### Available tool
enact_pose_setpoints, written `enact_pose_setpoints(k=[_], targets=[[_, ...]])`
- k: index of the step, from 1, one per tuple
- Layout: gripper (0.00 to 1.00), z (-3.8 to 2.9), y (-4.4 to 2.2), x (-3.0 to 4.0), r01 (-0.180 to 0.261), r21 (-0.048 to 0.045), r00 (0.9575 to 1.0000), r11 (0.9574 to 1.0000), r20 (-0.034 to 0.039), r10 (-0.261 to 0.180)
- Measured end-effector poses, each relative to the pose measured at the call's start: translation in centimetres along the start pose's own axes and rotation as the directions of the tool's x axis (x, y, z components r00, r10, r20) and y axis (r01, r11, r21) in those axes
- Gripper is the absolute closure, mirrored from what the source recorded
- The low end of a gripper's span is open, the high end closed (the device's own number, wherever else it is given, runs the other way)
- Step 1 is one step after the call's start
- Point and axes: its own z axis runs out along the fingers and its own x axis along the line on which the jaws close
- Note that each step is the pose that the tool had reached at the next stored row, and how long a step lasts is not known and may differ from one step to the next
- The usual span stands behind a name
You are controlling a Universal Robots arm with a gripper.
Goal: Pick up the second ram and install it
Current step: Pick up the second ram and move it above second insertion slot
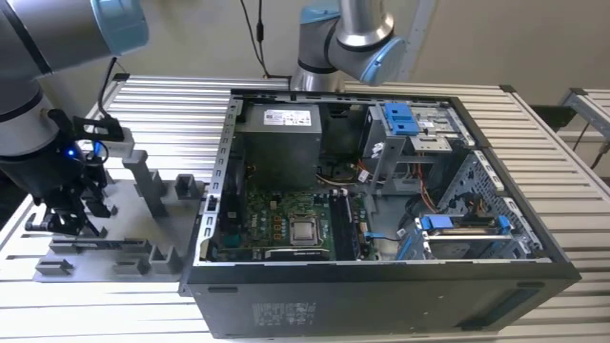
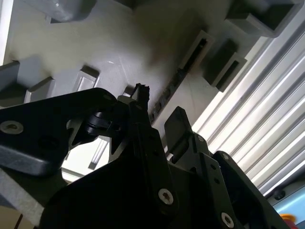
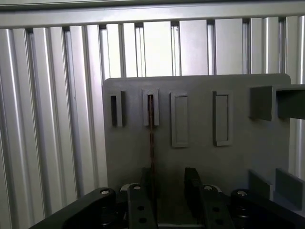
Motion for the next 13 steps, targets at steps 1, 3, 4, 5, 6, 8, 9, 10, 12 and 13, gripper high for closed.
enact_pose_setpoints(k=[1, 3, 4, 5, 6, 8, 9, 10, 12, 13], targets=[[0.58, 0.03, 0.0, 0.0, 0.0, -0.0009, 1.0, 1.0, -0.0001, 0.0], [0.58, 0.1, 0.0, 0.01, 0.0, -0.0025, 1.0, 1.0, -0.0002, 0.0], [0.58, 0.13, 0.0, 0.01, 0.0, -0.0032, 1.0, 1.0, -0.0003, 0.0], [0.58, 0.16, 0.0, 0.01, 0.0, -0.0039, 1.0, 1.0, -0.0004, 0.0], [0.58, 0.19, 0.0, 0.01, 0.0, -0.0045, 1.0, 1.0, -0.0006, 0.0], [0.58, 0.26, 0.0, 0.01, 0.0, -0.0056, 1.0, 1.0, -0.0007, 0.0], [0.58, 0.28, 0.0, 0.01, 0.0, -0.0065, 1.0, 1.0, -0.0008, 0.0], [0.58, 0.31, 0.0, 0.01, 0.0, -0.0075, 1.0, 1.0, -0.001, 0.0], [0.58, 0.38, 0.0, 0.01, 0.0, -0.0097, 1.0, 1.0, -0.0012, 0.0], [0.58, 0.42, 0.01, 0.01, 0.0, -0.0112, 1.0, 0.9999, -0.0015, 0.0]])
